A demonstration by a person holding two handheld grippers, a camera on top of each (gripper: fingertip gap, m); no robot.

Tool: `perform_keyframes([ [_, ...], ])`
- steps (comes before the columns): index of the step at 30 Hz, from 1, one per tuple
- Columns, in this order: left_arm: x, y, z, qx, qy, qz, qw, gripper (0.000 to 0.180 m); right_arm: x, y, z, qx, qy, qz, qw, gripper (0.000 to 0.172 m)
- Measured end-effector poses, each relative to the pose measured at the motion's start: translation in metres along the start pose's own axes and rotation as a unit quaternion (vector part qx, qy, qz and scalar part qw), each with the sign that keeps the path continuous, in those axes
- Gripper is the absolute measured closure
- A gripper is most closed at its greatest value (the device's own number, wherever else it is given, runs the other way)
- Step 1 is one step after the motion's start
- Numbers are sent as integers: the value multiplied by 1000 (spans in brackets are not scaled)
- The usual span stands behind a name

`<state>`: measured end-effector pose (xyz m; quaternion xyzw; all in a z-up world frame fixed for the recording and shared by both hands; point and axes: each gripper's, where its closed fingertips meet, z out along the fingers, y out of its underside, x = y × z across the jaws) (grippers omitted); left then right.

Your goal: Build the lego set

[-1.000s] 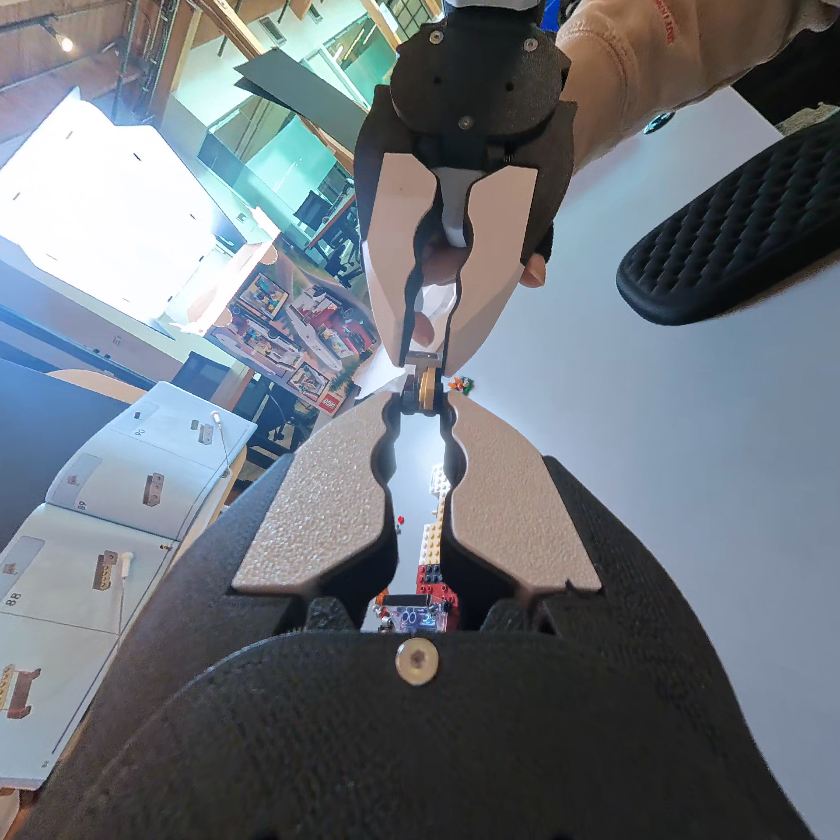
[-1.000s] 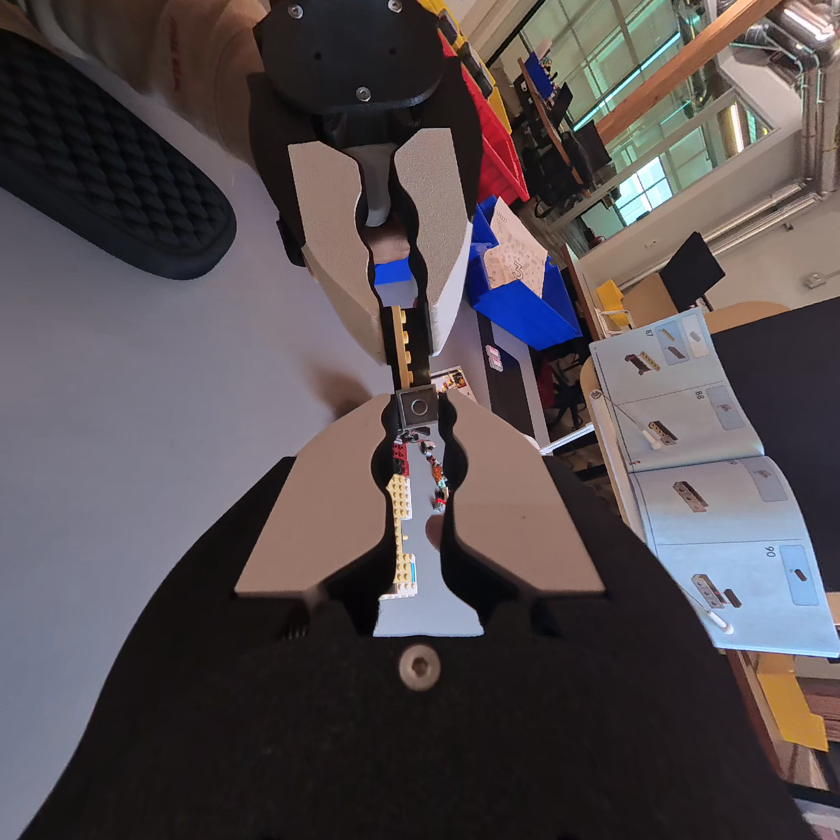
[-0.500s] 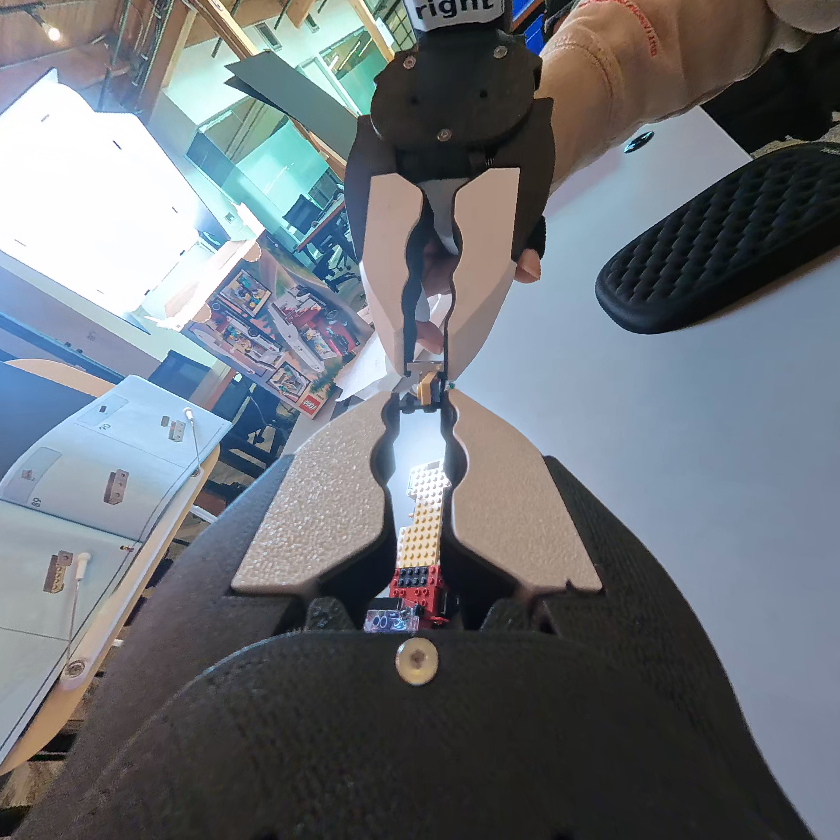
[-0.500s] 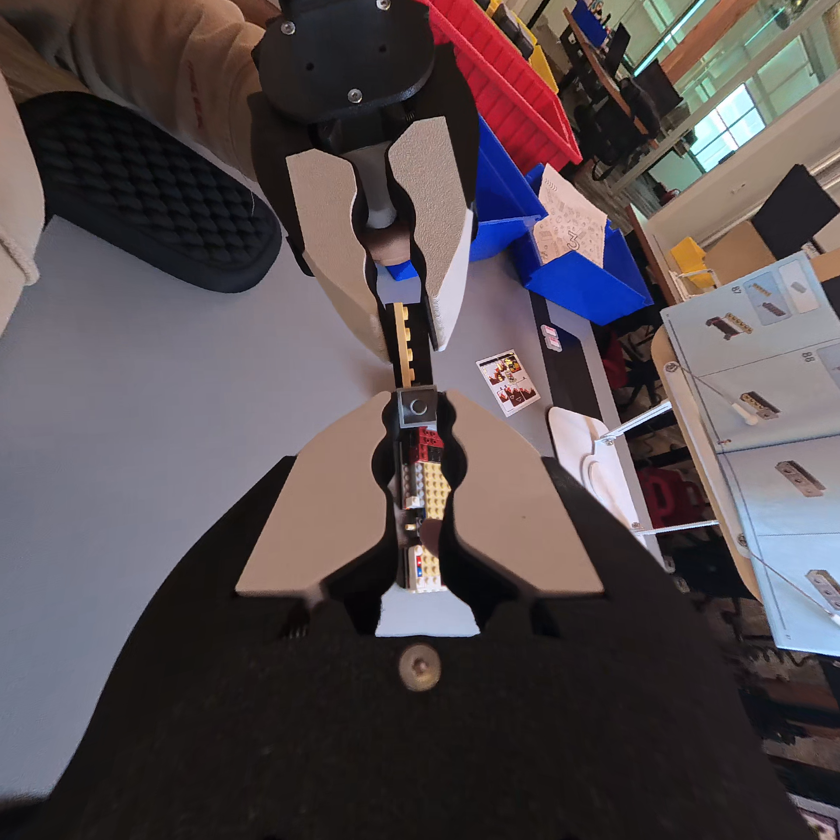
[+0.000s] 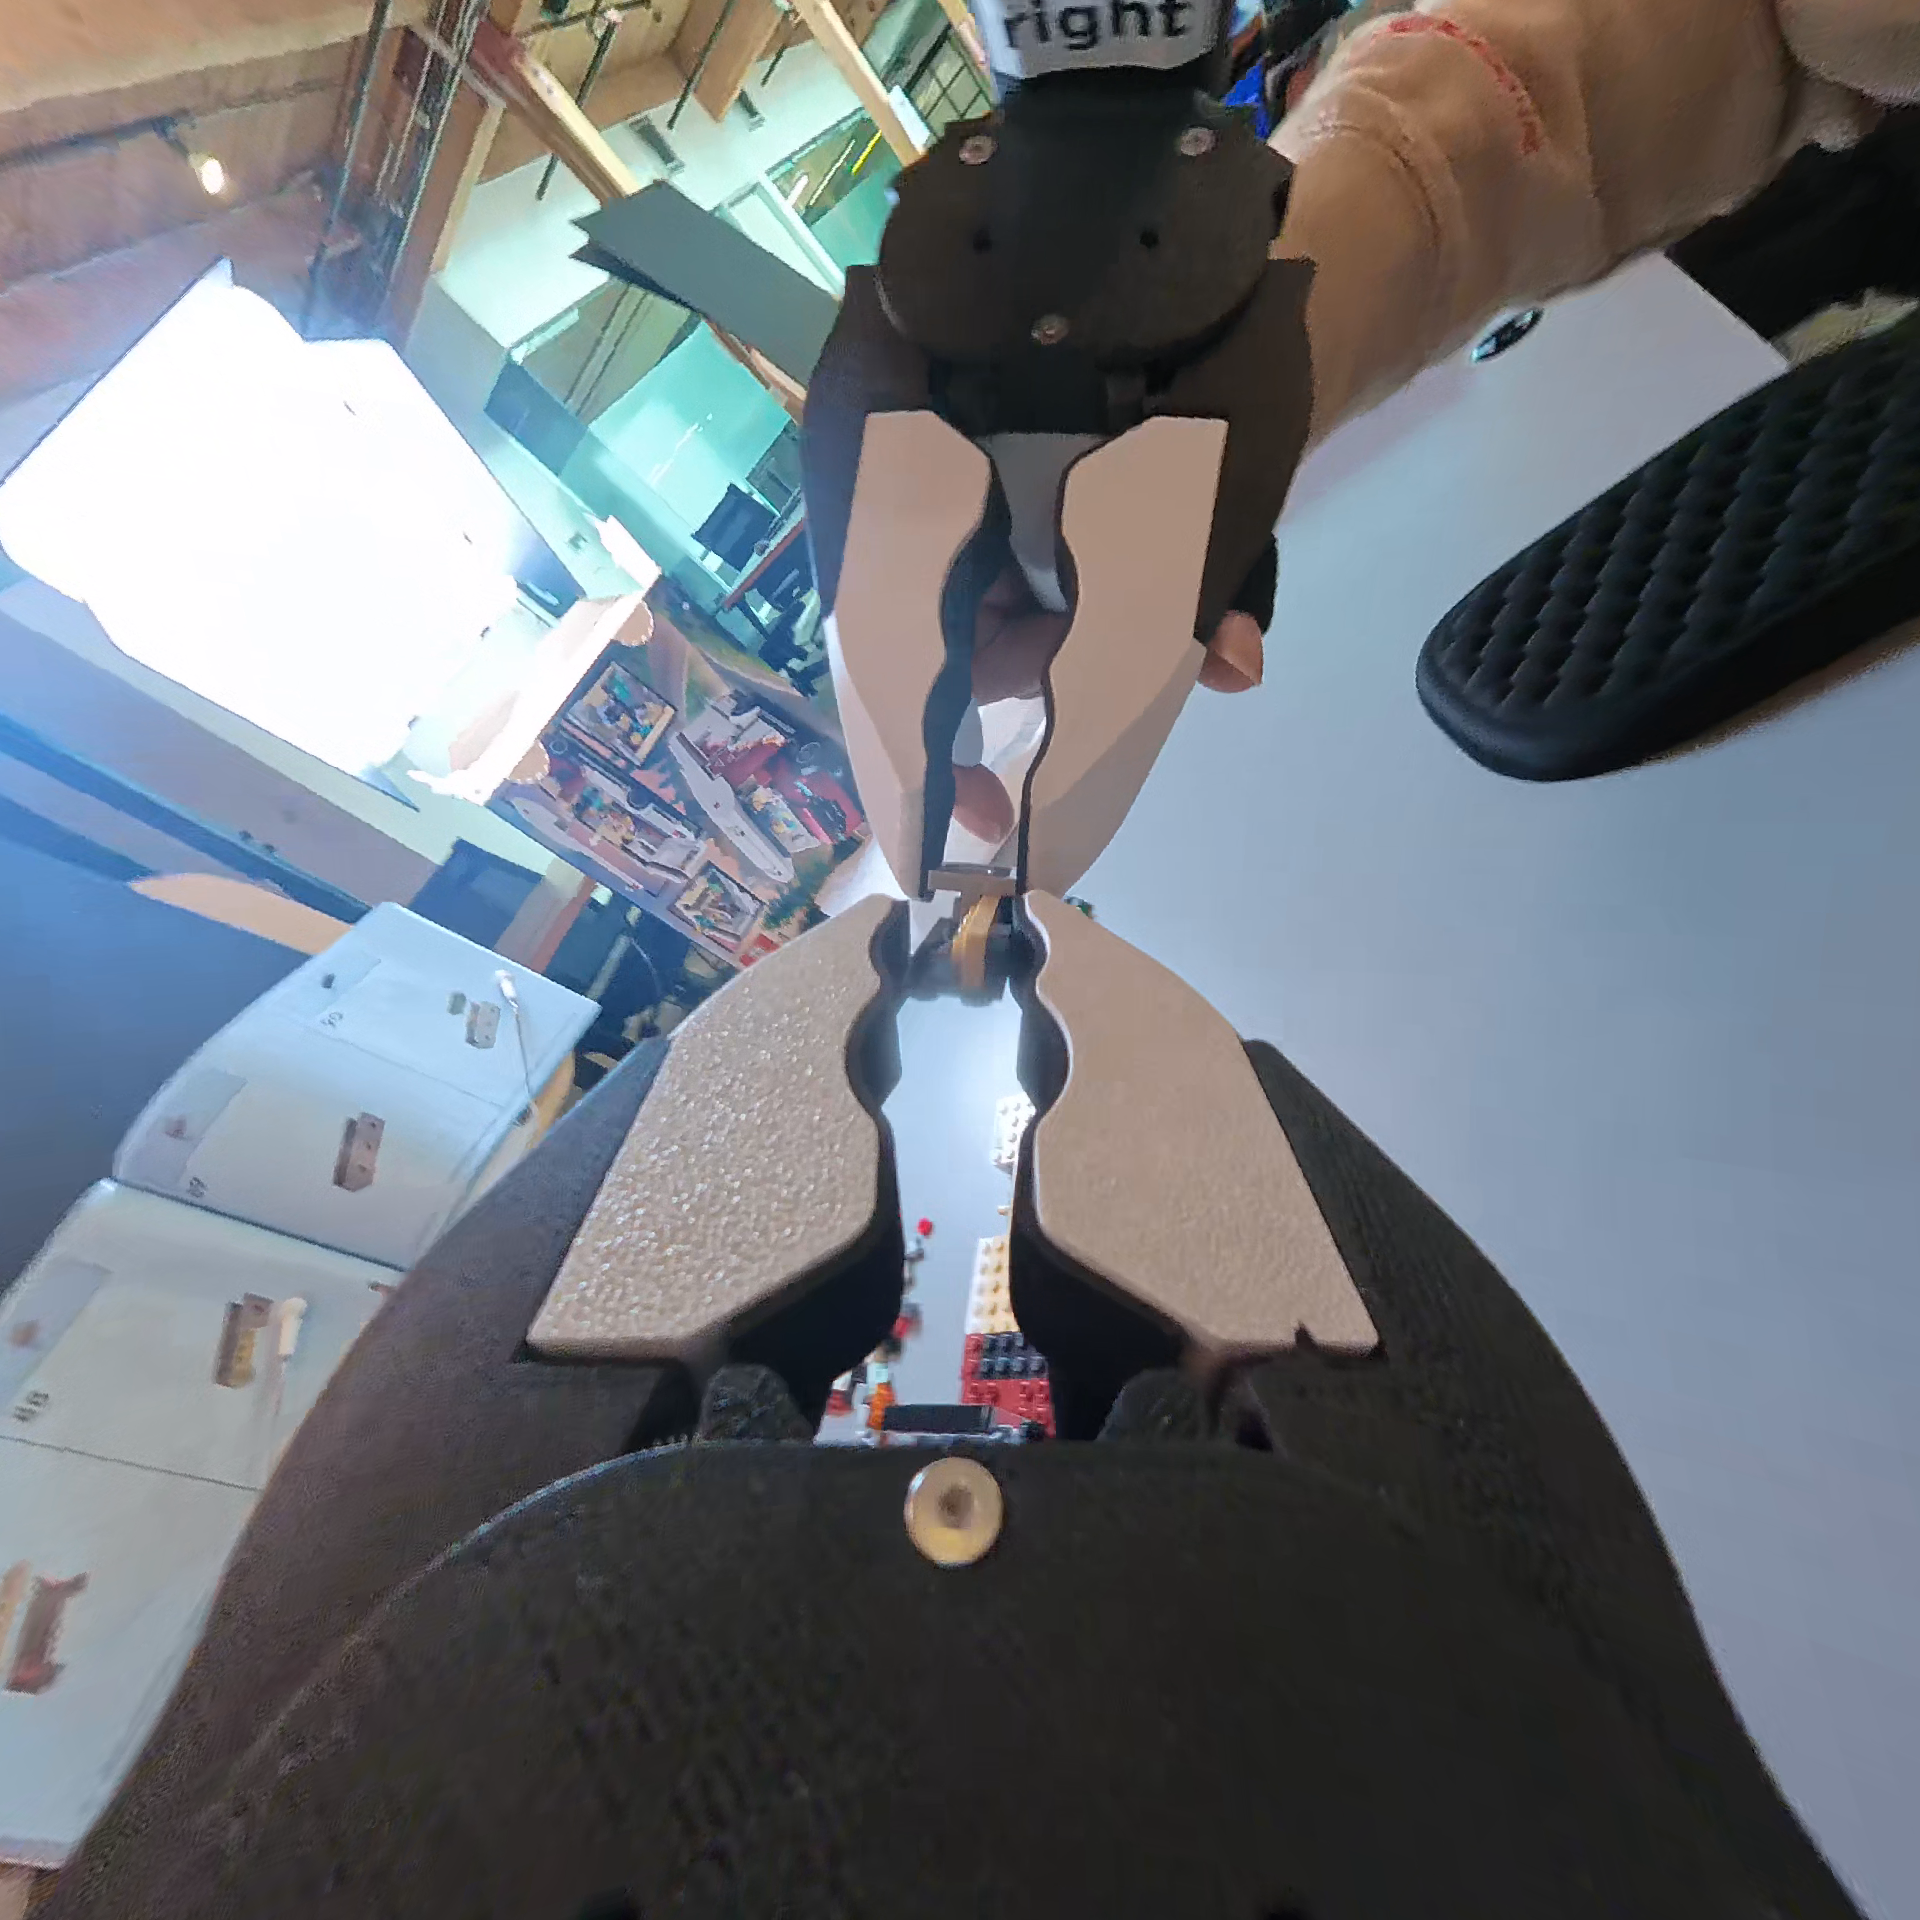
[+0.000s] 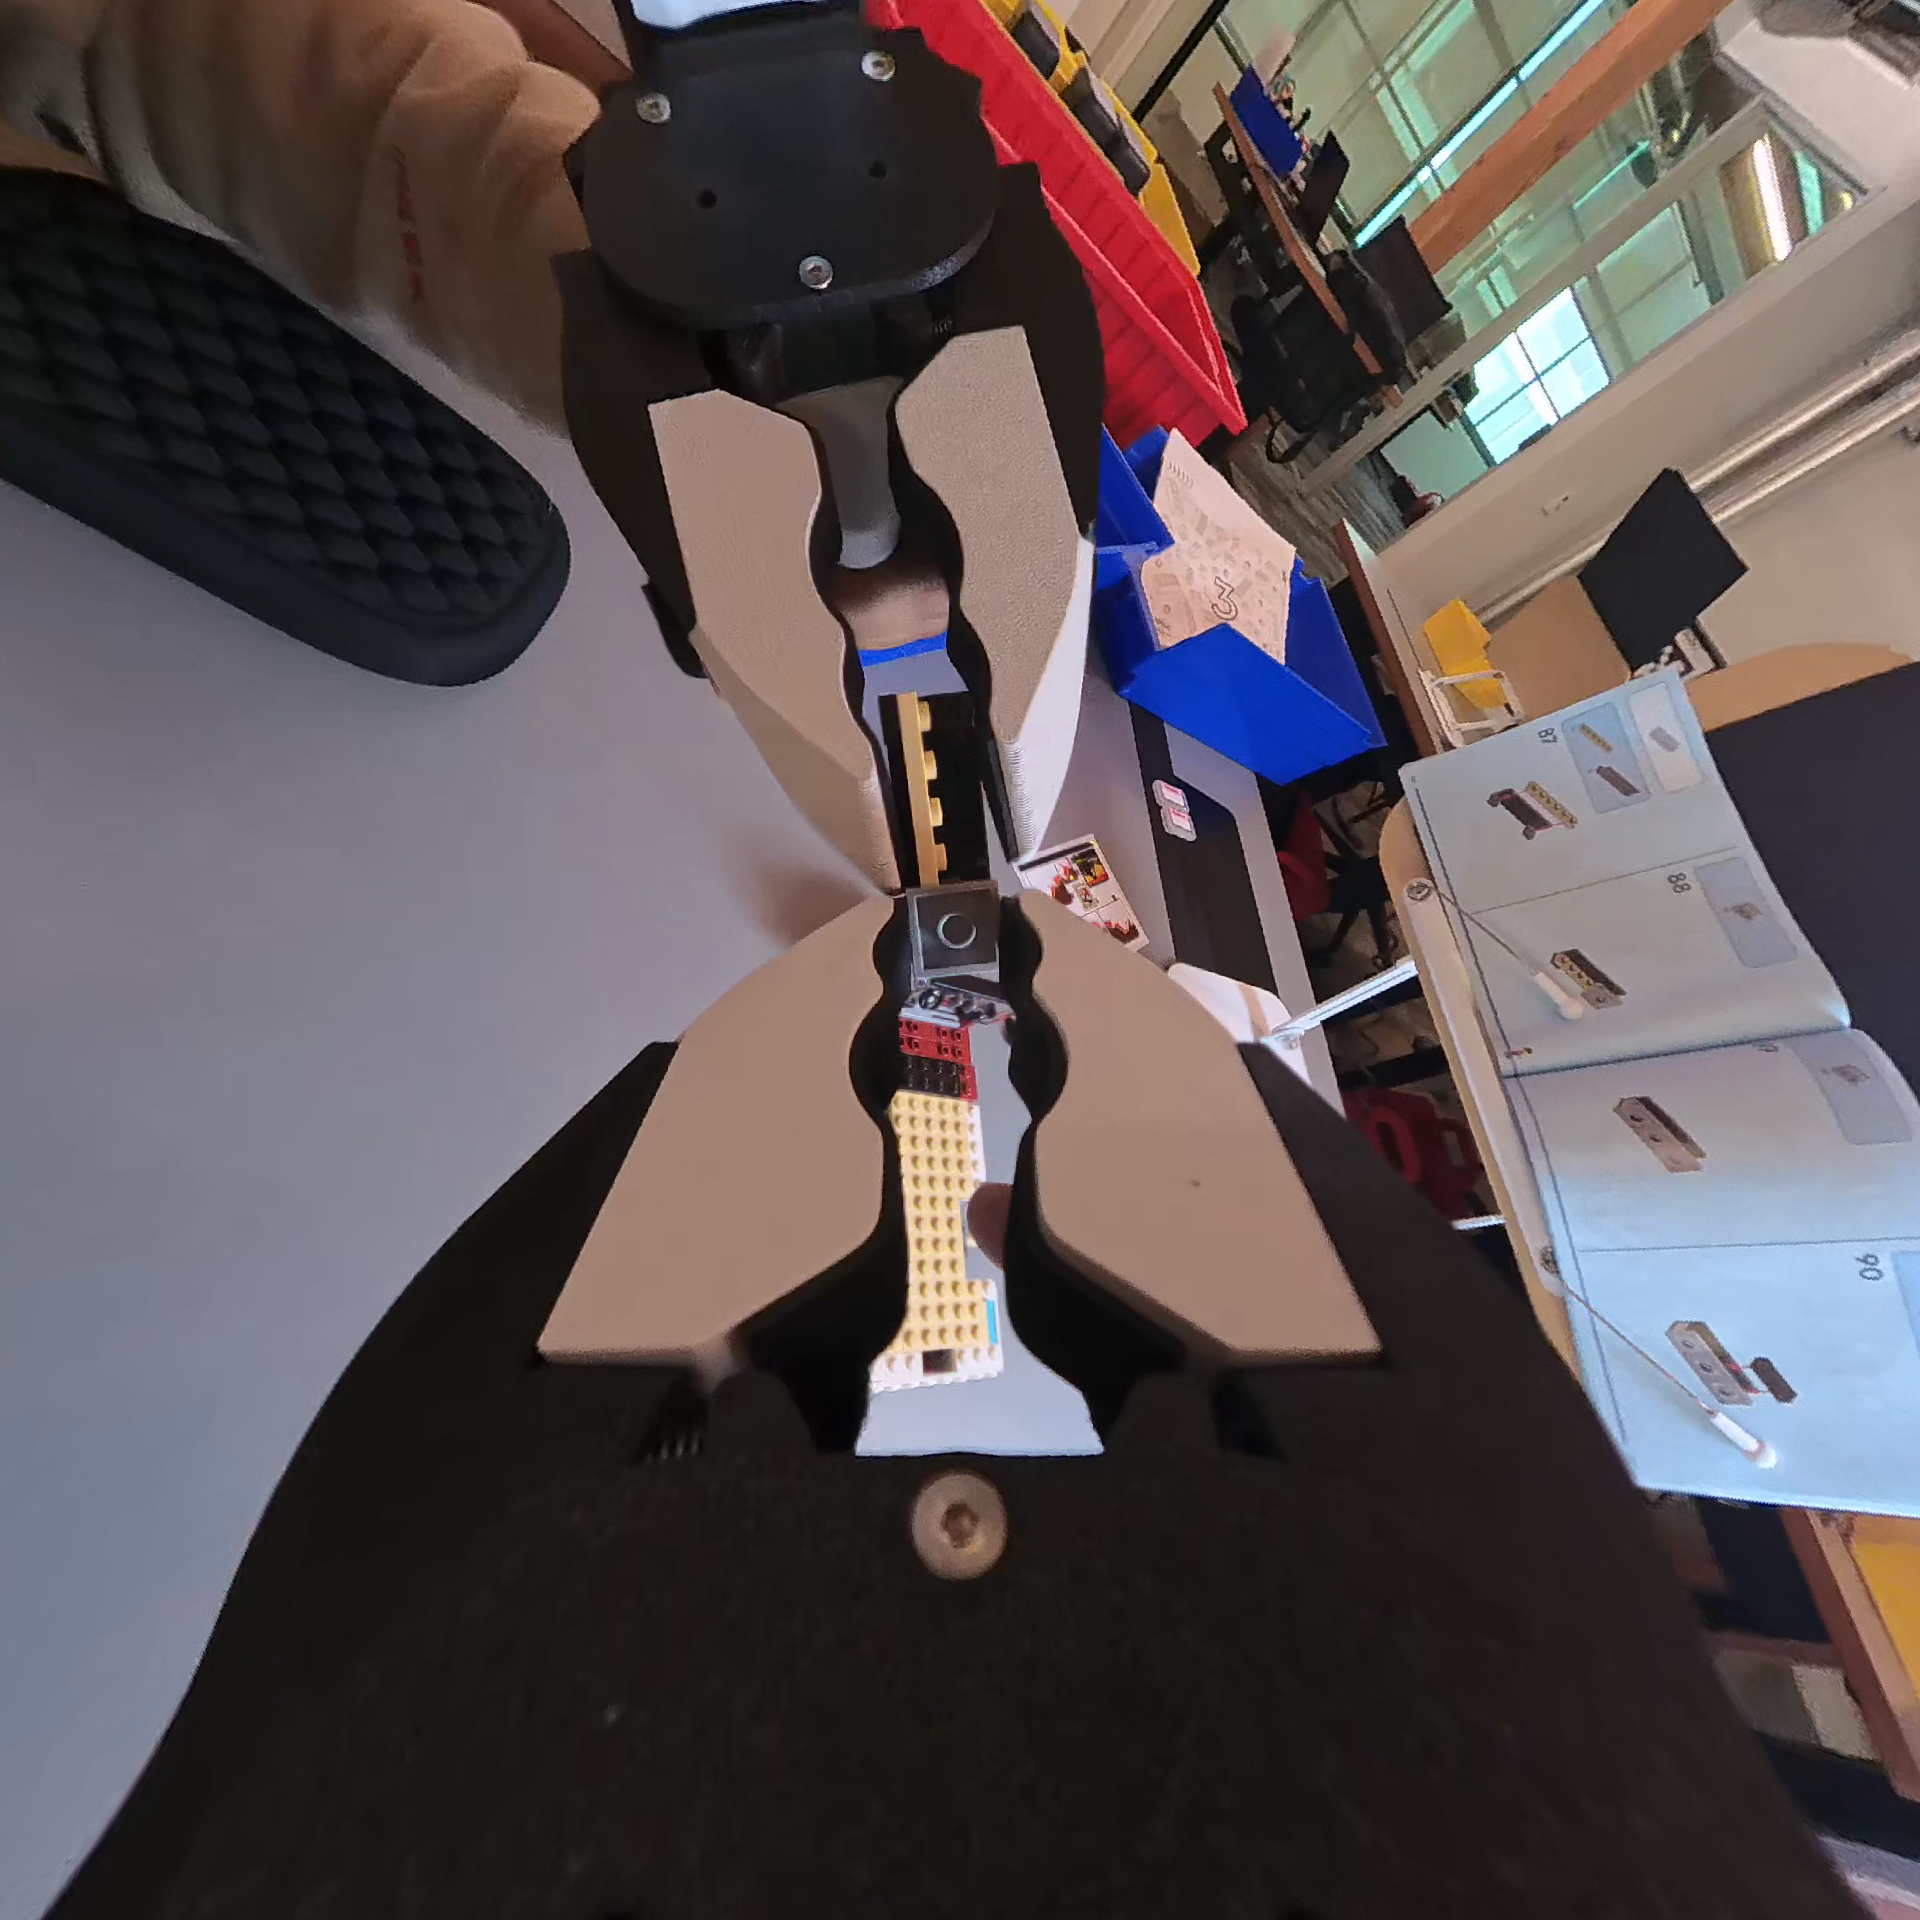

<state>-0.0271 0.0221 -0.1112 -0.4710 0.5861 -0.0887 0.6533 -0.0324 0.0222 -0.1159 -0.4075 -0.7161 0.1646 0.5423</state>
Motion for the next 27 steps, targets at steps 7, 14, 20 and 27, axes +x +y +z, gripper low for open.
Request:
perform_keyframes([
  [7,7,-8,-6,17,27,65,997,162,-9,-9,-4,6,-29,-35,999,155],
  [14,14,-11,-8,25,44,82,995,161,-17,-7,-3,10,-59,-11,998,156],
  [20,12,-9,-6,41,36,63,997,161,-15,-5,-1,26,-76,56,995,155],
  [27,-6,-25,-16,108,5,14,994,162,5,-12,-10,64,-44,80,994,134],
])
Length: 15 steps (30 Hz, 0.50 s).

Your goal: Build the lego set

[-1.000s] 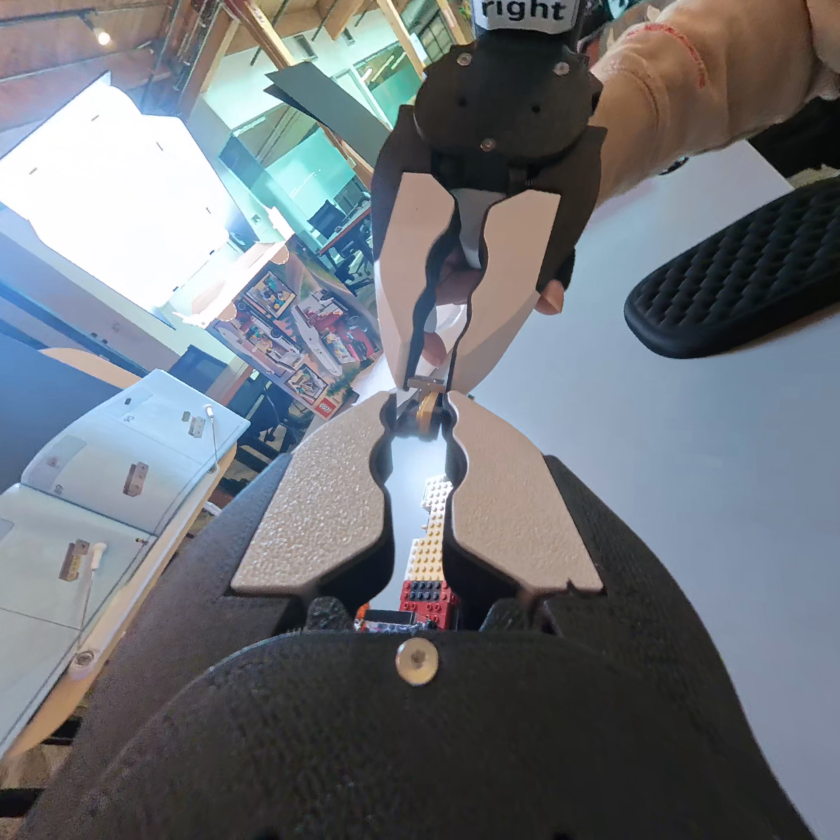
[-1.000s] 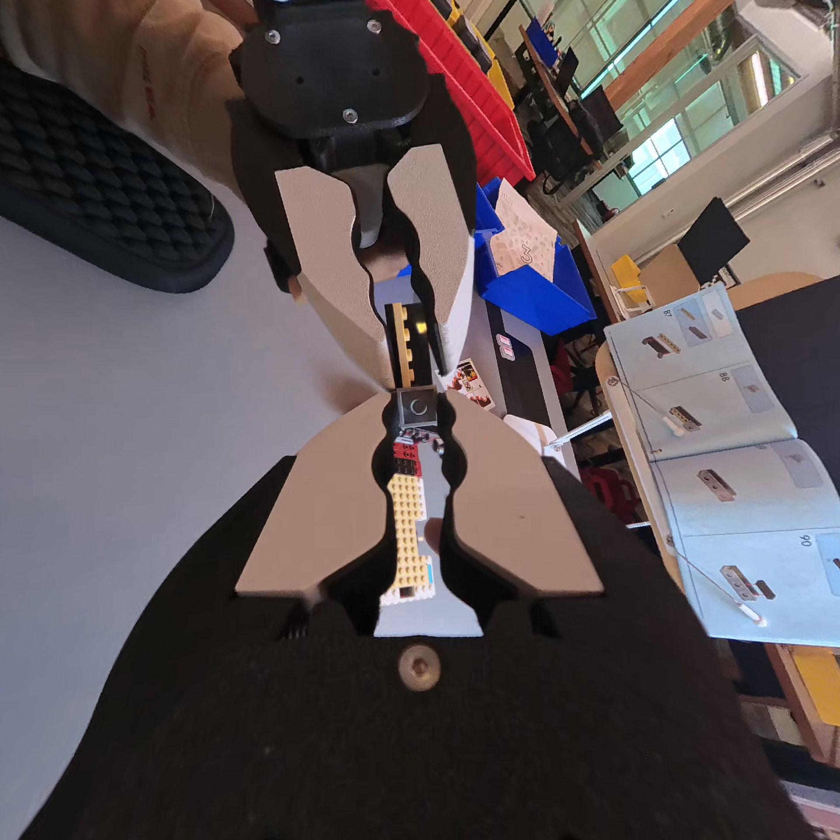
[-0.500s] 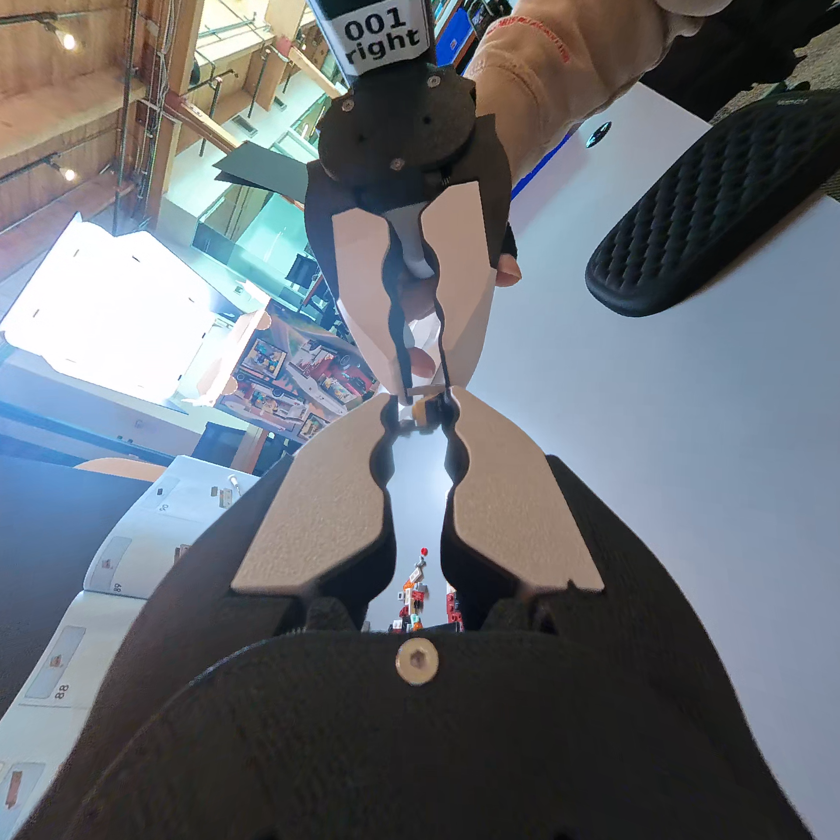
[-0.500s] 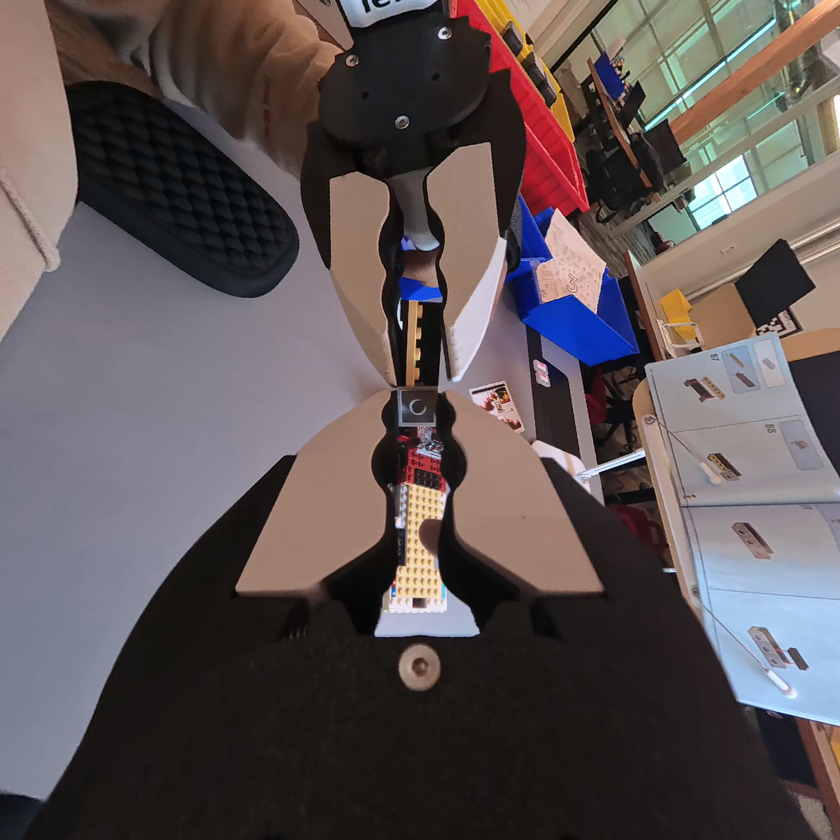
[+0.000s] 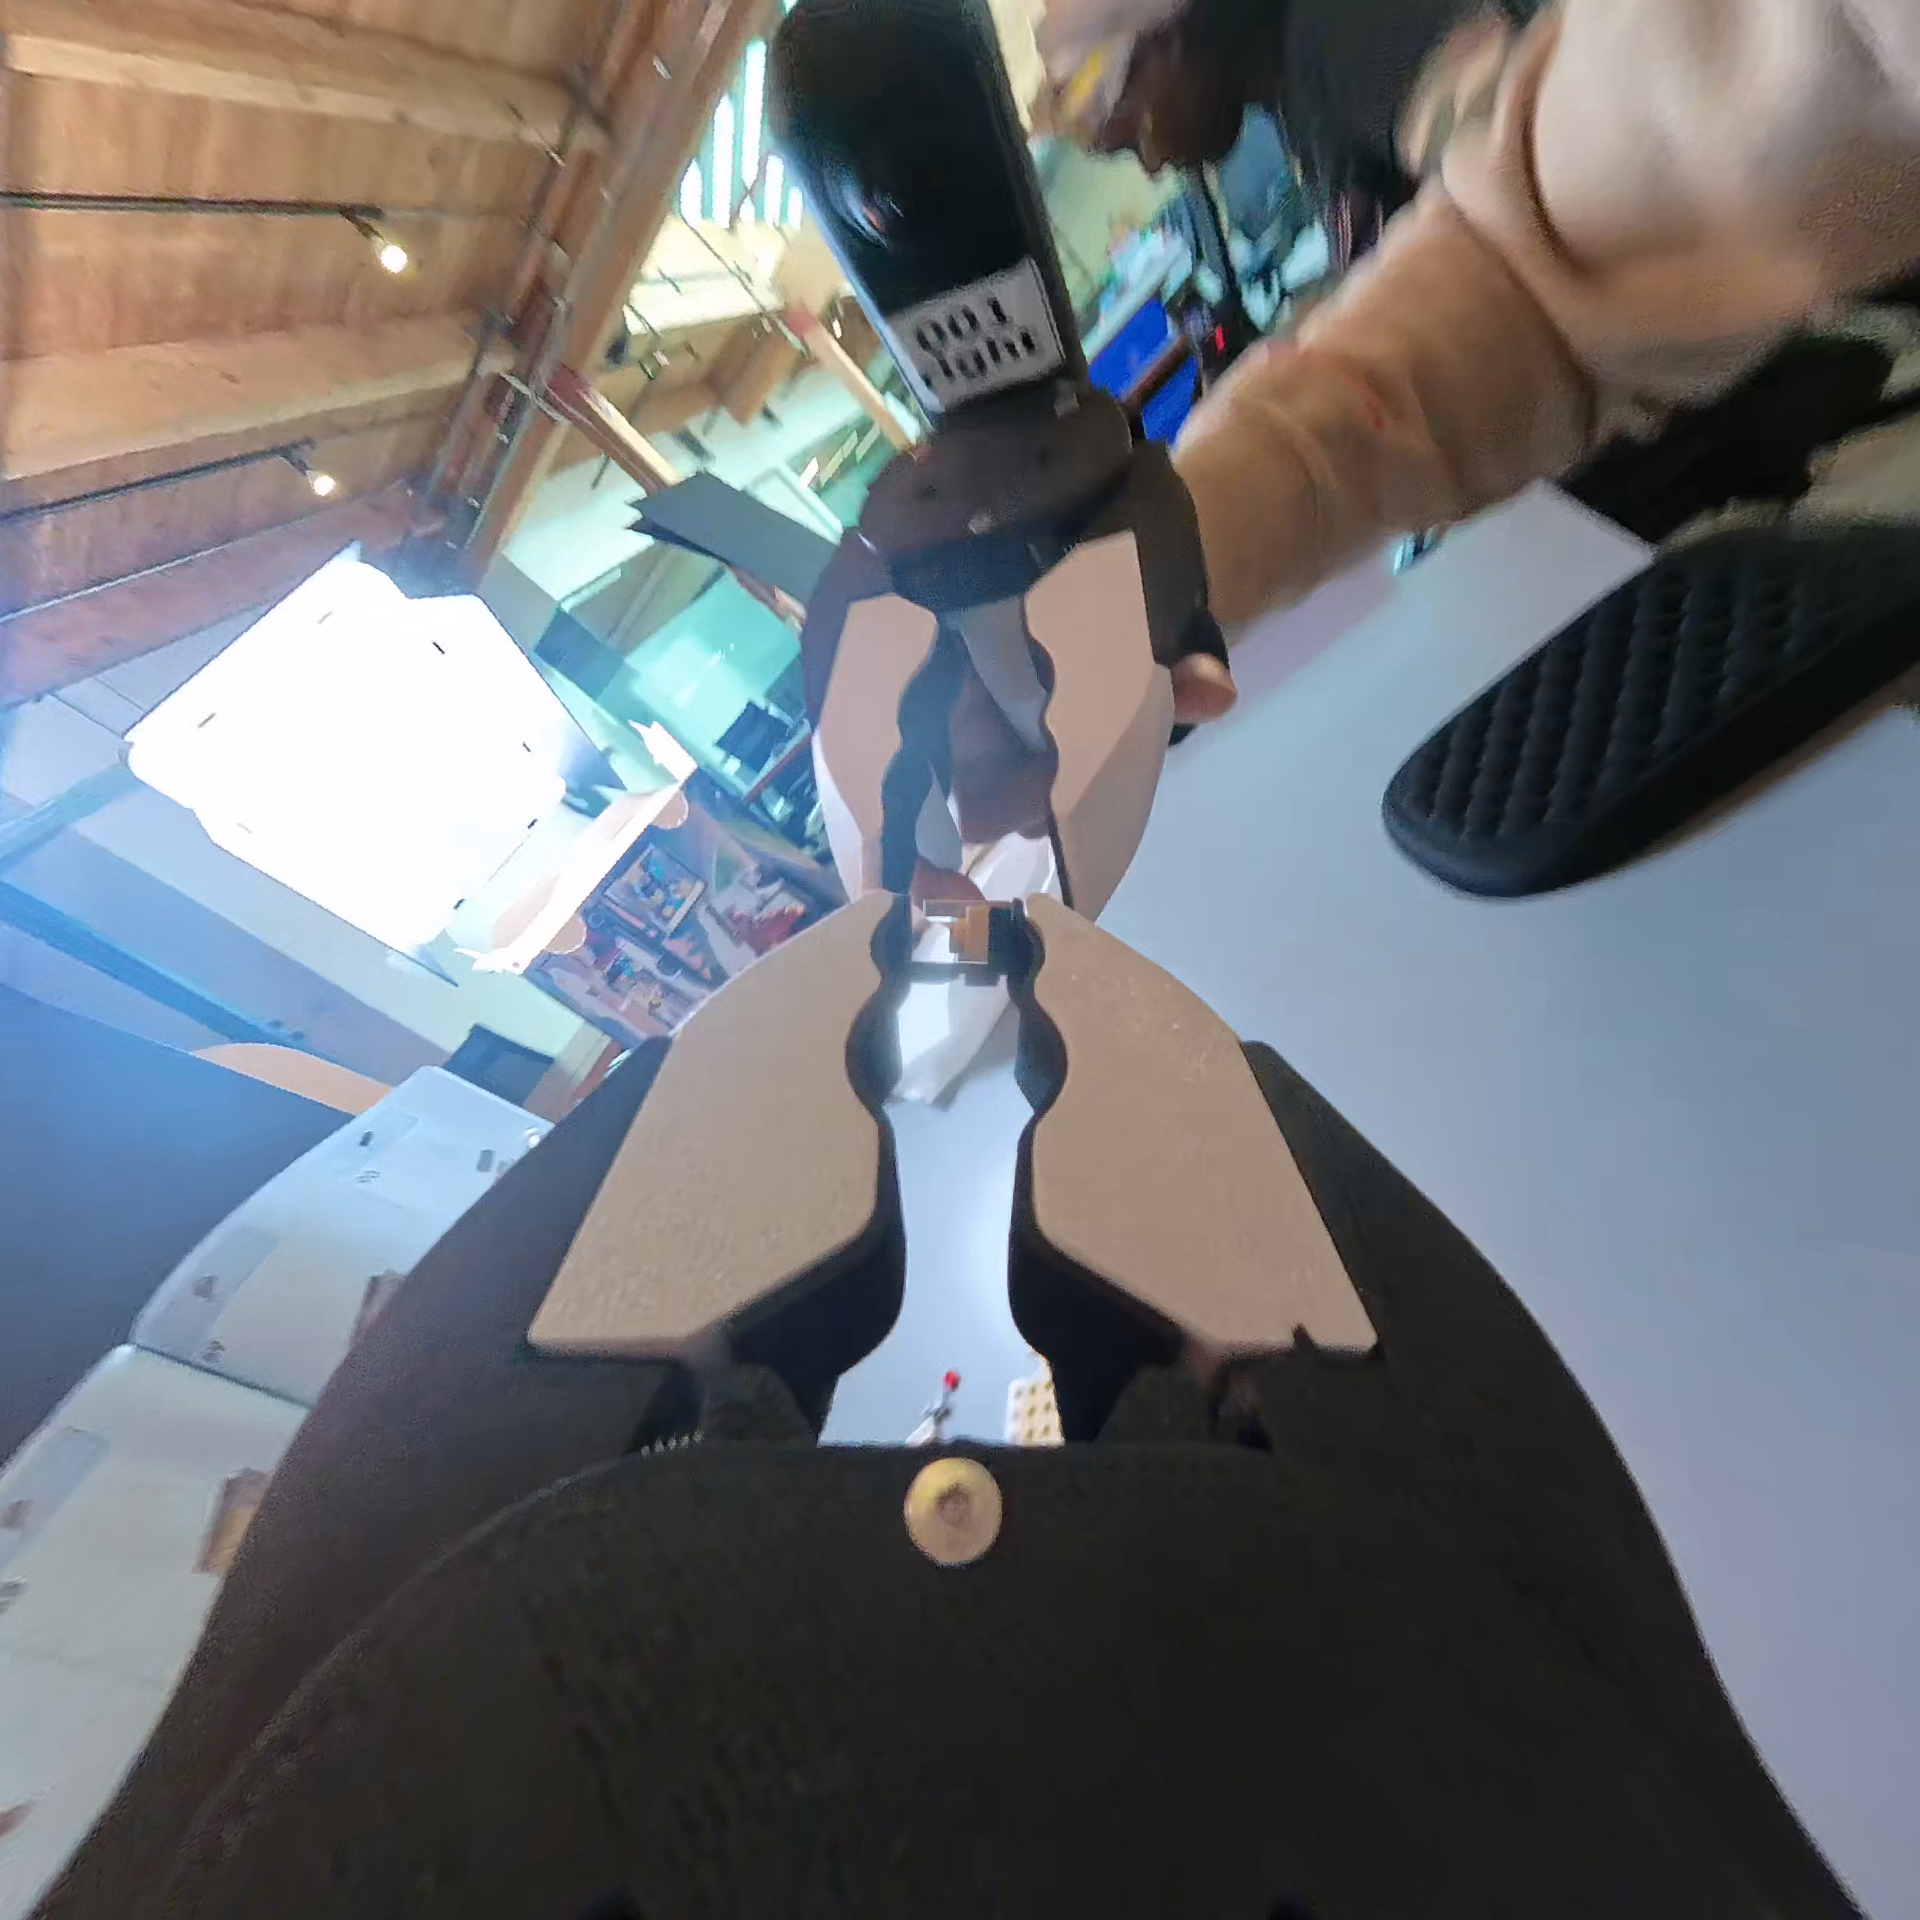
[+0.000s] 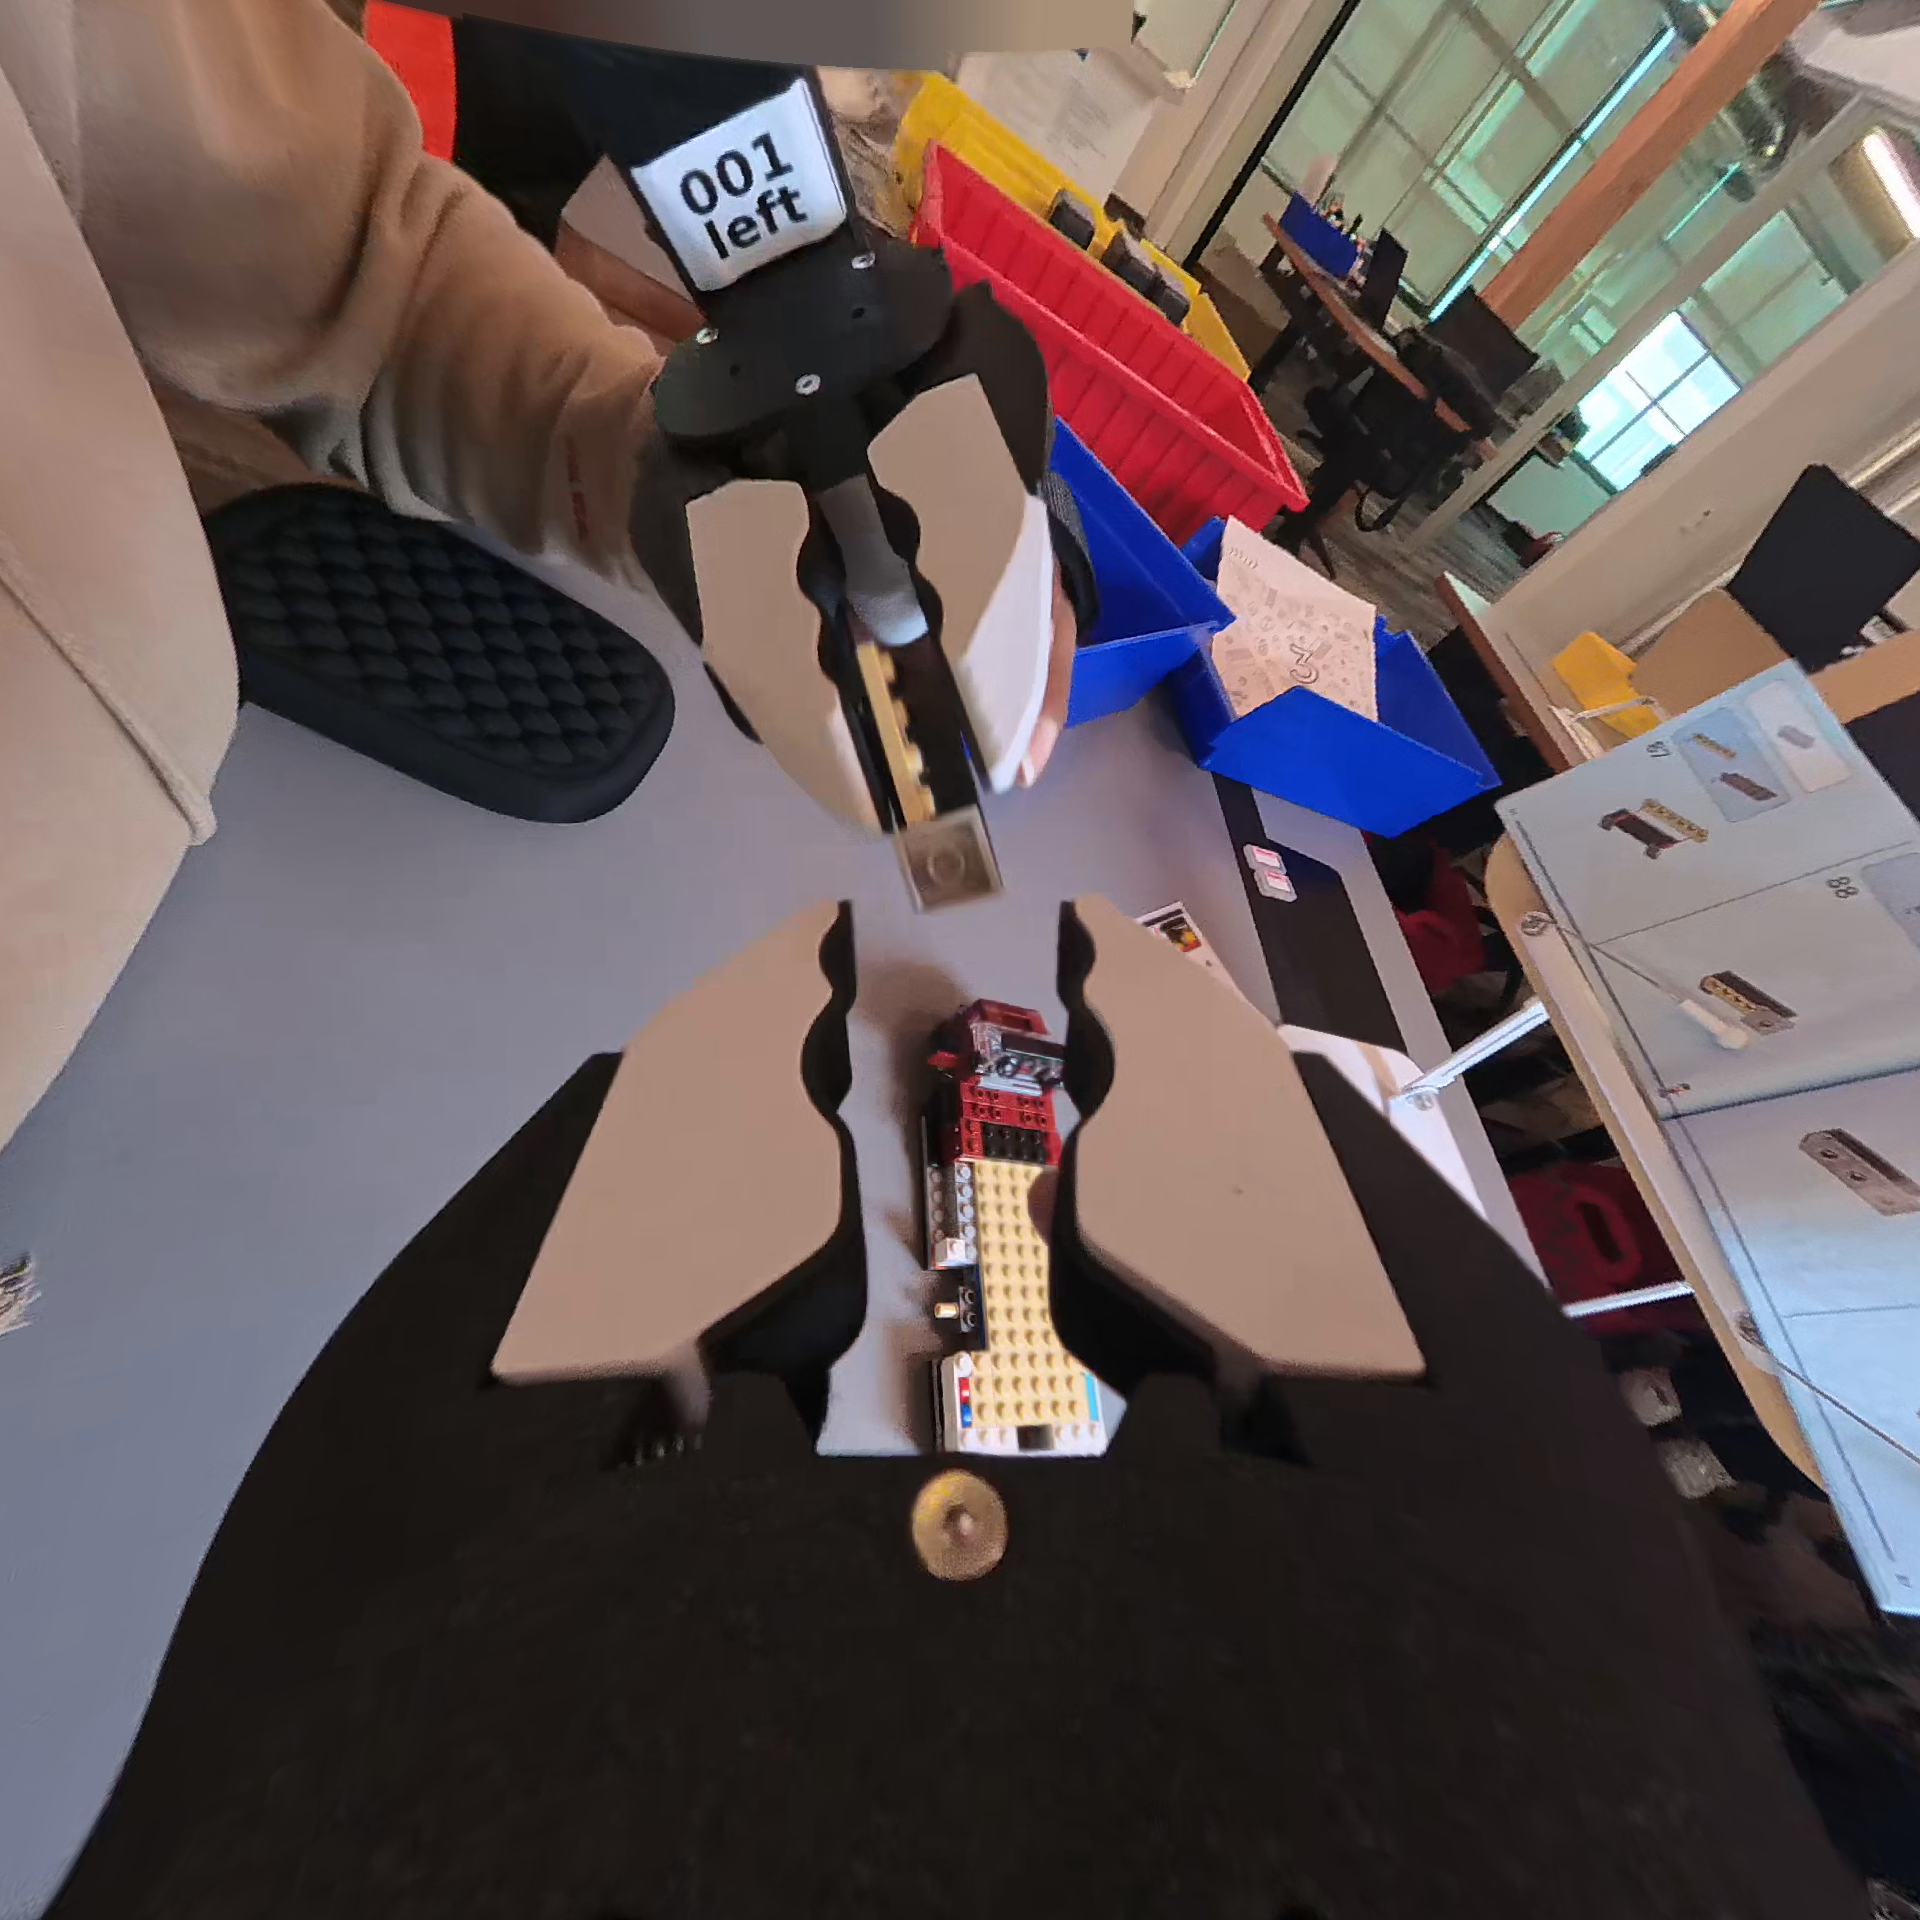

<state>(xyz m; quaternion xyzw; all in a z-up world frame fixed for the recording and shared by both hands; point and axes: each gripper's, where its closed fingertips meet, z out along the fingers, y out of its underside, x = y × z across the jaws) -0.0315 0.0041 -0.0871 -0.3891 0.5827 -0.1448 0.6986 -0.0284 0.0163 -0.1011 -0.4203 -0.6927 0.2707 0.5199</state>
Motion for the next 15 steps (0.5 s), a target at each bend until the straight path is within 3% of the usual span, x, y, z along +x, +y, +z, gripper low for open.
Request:
perform_keyframes([
  [4,-5,-10,-10,88,9,-137,987,162,-1,-4,-2,57,28,15,998,135],
  [9,-14,-10,-18,199,40,-319,926,162,-3,-24,14,118,42,32,992,147],
  [11,-17,-11,-21,221,43,-350,909,162,2,-27,19,121,49,42,991,152],
  [15,-22,-9,-22,225,35,-351,908,163,7,-30,22,134,43,74,987,154],
])
